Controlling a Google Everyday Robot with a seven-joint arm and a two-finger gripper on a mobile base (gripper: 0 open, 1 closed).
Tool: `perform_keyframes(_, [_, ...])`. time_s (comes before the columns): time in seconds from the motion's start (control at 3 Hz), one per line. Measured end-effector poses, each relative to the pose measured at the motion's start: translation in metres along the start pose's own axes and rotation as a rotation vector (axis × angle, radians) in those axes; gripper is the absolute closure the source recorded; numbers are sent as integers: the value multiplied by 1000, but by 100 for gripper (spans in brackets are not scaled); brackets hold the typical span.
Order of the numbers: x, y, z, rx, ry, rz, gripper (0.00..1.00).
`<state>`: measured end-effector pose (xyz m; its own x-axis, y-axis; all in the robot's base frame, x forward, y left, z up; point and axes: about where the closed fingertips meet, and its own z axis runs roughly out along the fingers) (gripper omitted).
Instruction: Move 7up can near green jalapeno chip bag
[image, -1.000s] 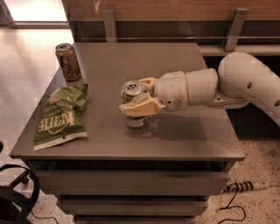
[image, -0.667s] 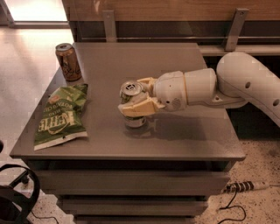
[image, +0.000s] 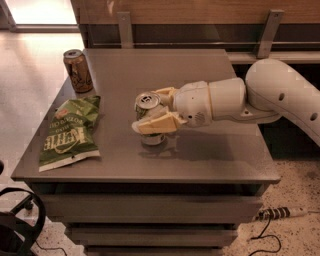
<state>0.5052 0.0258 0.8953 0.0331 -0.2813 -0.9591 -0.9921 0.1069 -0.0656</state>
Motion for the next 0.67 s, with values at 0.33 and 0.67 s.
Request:
perform_keyframes(0.33, [-1,1,2,-4,0,-1,0])
perform_keyframes(0.67, [-1,1,2,-4,0,-1,0])
